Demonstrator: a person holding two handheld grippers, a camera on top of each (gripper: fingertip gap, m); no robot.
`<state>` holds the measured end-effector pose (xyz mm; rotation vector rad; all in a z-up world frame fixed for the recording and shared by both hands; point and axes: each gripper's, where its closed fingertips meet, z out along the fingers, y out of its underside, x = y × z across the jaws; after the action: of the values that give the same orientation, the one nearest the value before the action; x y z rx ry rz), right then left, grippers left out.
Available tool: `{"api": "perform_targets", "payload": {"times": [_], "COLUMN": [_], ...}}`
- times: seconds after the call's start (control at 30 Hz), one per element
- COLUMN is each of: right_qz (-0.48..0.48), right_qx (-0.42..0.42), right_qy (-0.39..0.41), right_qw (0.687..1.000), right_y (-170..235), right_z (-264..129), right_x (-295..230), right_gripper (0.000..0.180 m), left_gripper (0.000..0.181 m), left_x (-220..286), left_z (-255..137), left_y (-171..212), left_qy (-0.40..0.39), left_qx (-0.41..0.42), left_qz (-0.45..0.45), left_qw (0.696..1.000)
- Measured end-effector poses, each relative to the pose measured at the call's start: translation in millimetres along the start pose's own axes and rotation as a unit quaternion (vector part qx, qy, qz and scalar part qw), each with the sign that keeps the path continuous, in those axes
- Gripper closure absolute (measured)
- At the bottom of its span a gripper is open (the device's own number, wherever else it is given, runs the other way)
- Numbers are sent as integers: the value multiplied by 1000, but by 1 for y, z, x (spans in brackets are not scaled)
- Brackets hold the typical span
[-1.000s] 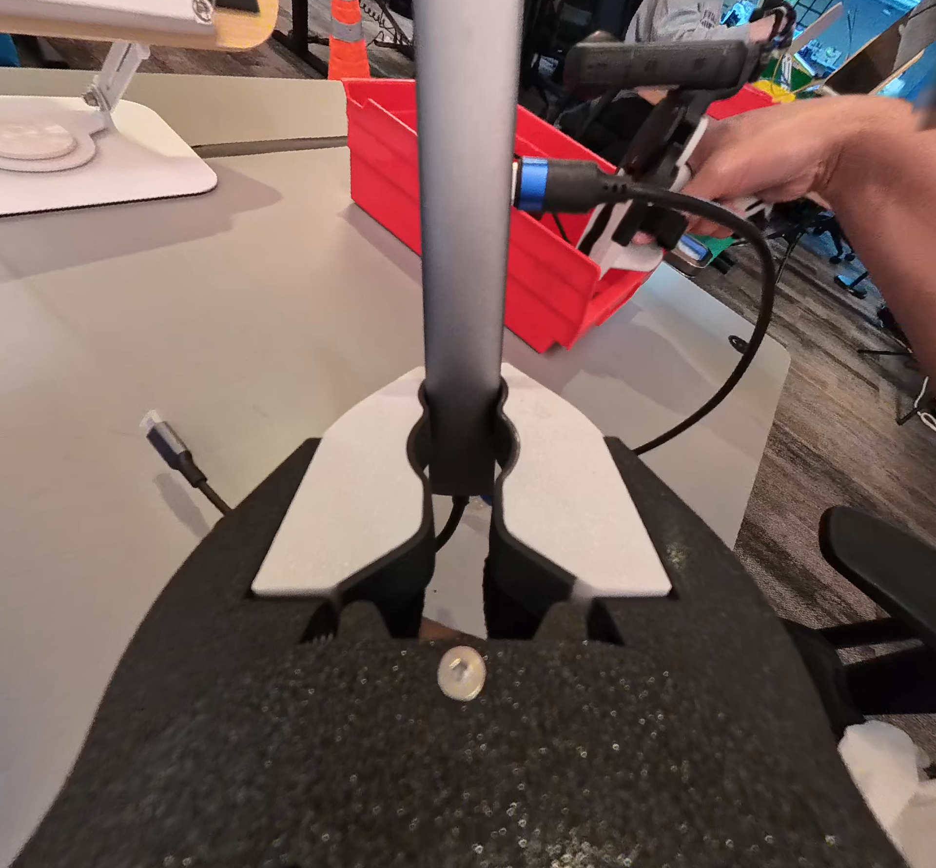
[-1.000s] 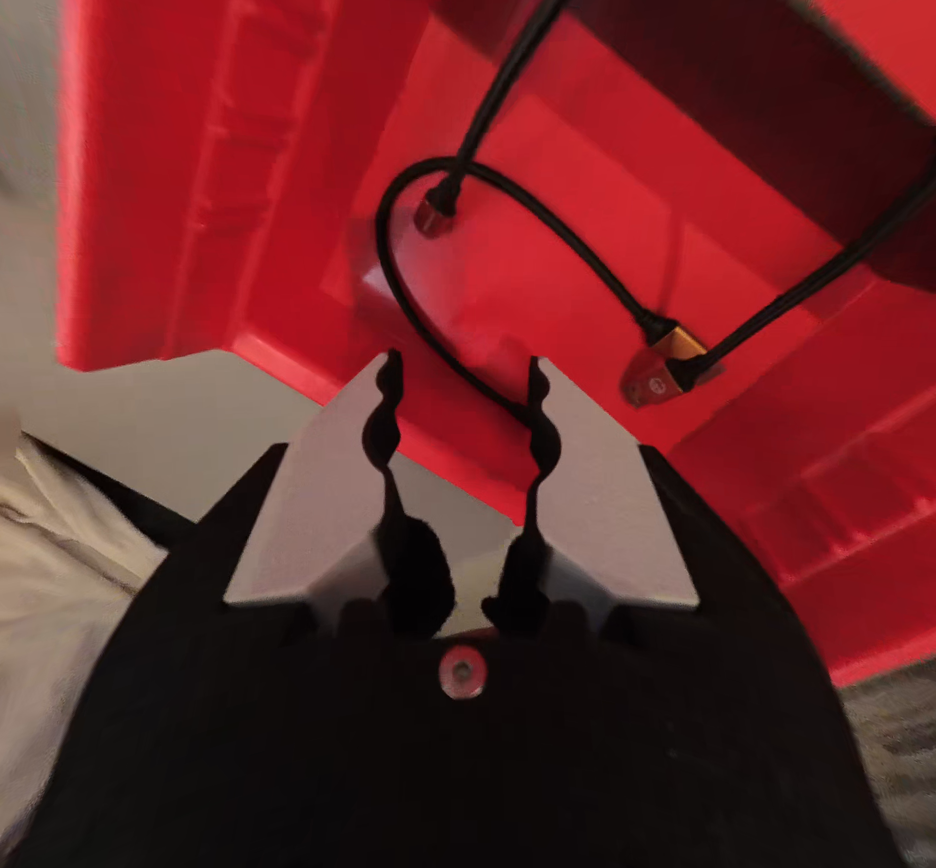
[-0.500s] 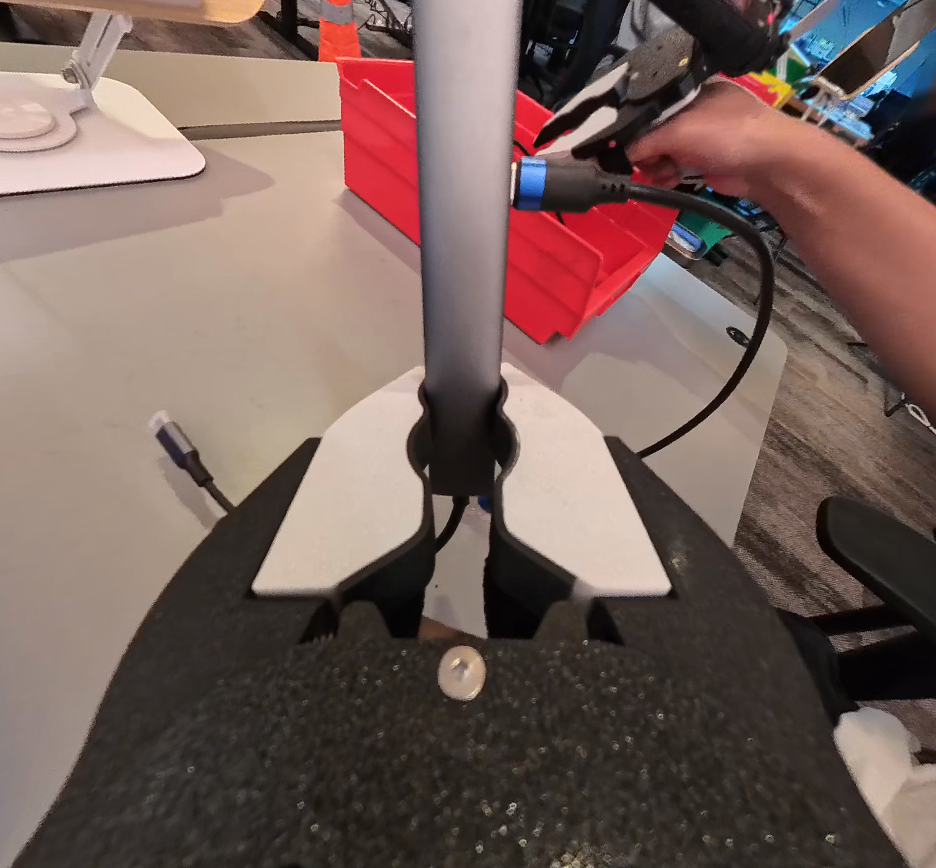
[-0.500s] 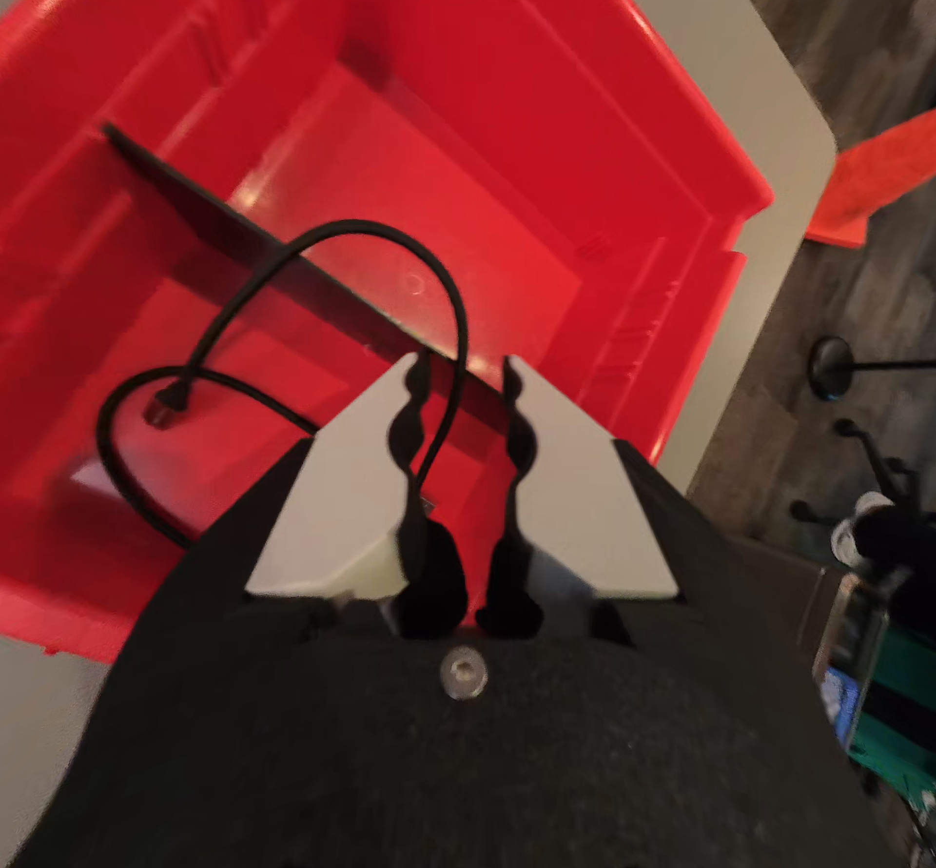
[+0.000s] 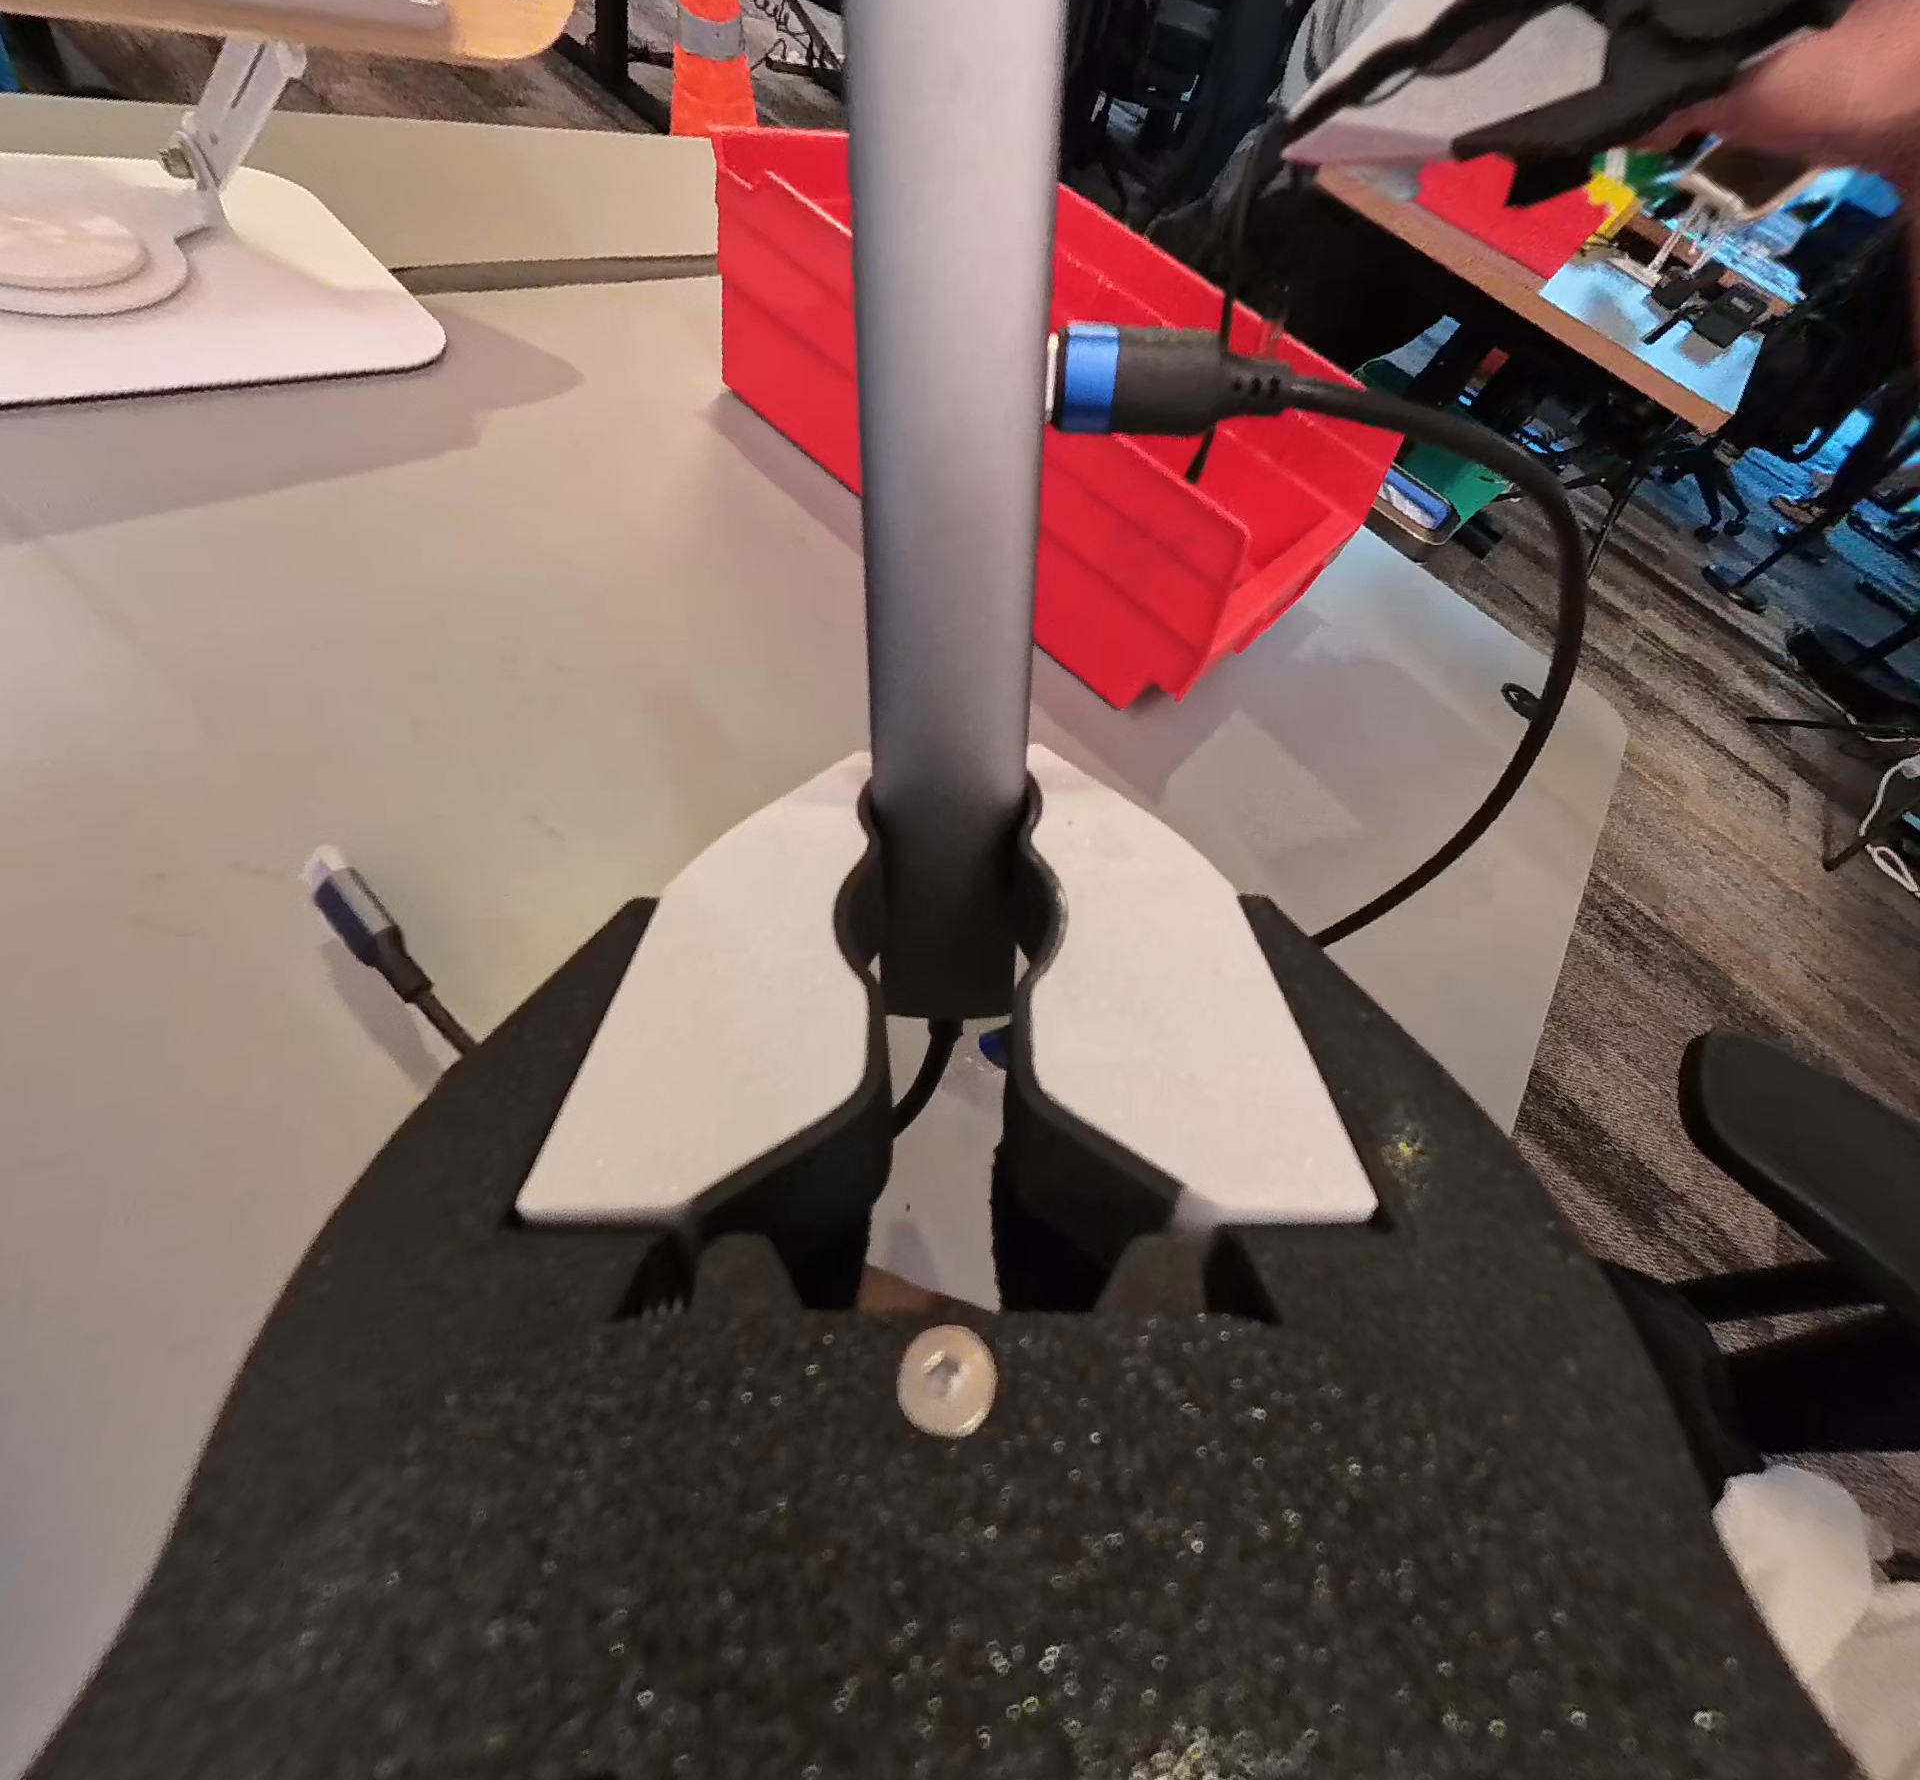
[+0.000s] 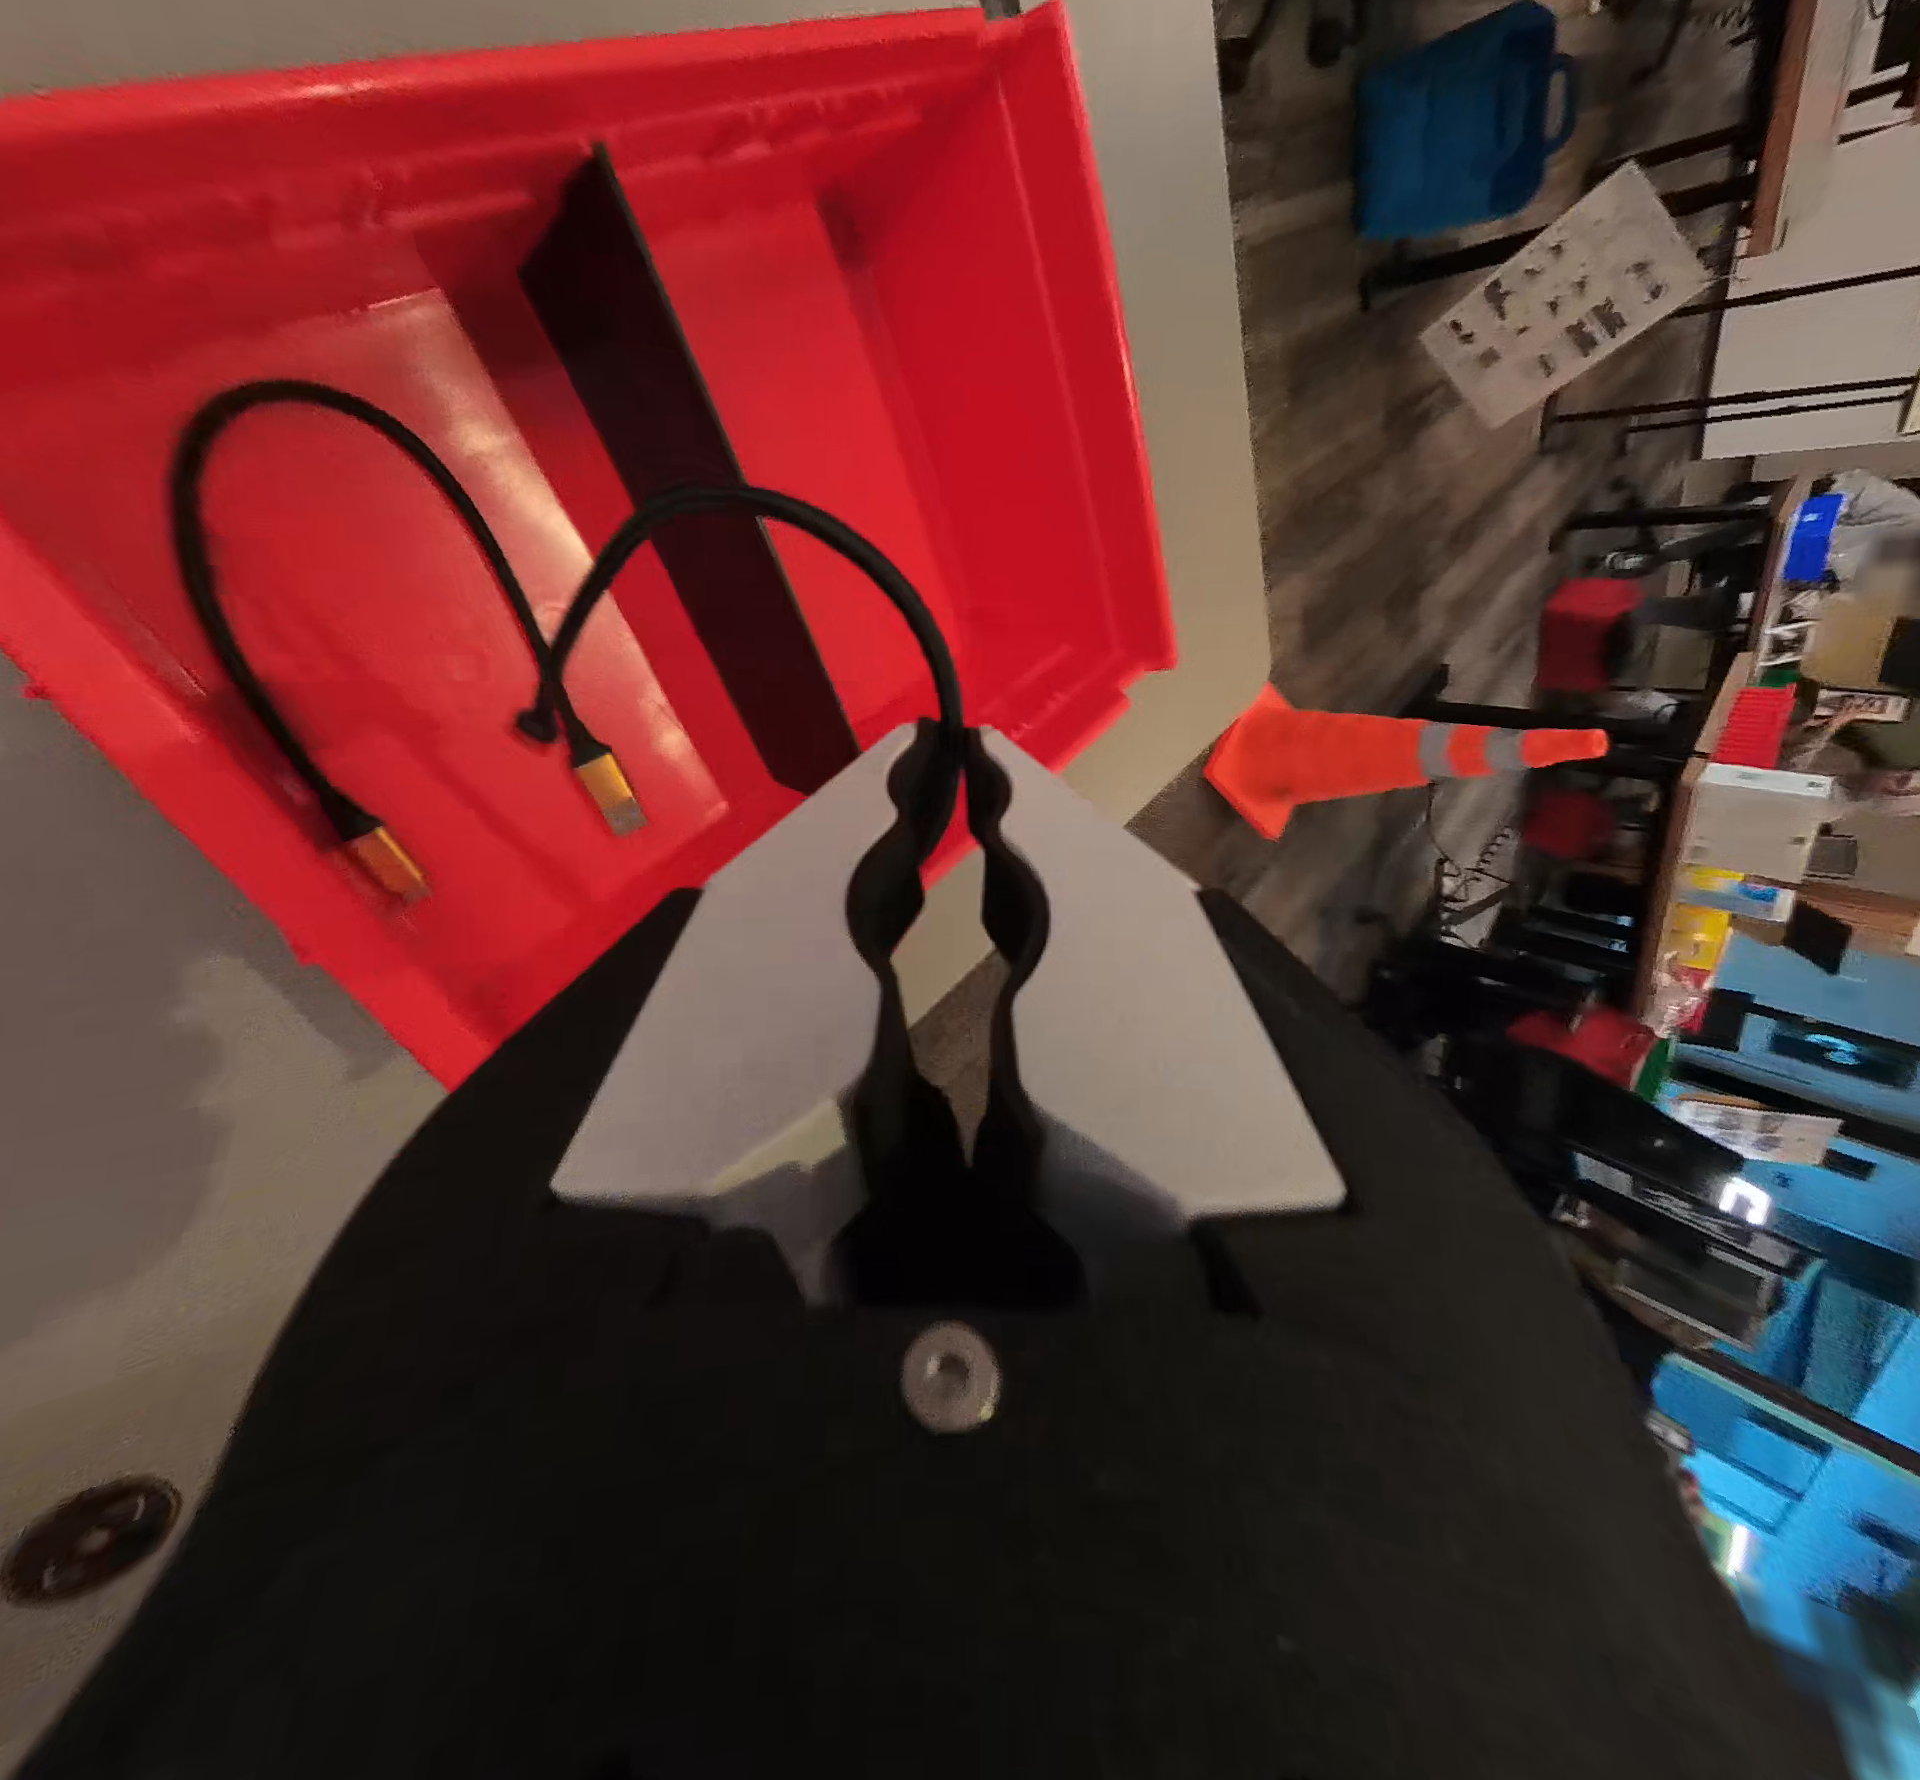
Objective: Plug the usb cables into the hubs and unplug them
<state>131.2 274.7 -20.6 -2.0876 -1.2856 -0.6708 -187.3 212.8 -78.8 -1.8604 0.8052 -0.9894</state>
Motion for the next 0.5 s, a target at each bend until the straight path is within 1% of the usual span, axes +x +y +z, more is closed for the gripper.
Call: {"api": "perform_targets", "payload": {"times": [0.07,0.13,0.2,0.27,0.37,0.4,0.47,0.5], "right_qz": [-30,-63,-69,-62,3,37,106,142], "right_qx": [-12,-32,-51,-72,-78,-77,-61,-39], "right_qy": [-20,-67,-108,-118,-141,-146,-138,-121], "right_qw": [999,995,991,988,987,986,983,982], "right_y": [-5,-8,-11,-12,-10,-10,-14,-20], "right_z": [-3,7,26,53,87,92,89,81], "right_x": [-9,-35,-62,-81,-102,-102,-93,-83], "right_gripper": [177,177,177,176,172,164,150,148], "left_gripper": [162,161,161,162,161,162,161,162], "left_x": [1,3,4,5,4,4,1,0], "left_z": [1,2,3,2,-1,-2,-6,-7], "left_y": [-1,-1,0,0,-2,-3,-6,-8], "left_qy": [1,4,3,-2,-12,-14,-26,-31], "left_qx": [1,0,-1,0,7,9,18,23], "left_qz": [-1,-2,0,7,18,23,33,38], "left_qw": [1000,1000,1000,1000,1000,1000,999,999]}}
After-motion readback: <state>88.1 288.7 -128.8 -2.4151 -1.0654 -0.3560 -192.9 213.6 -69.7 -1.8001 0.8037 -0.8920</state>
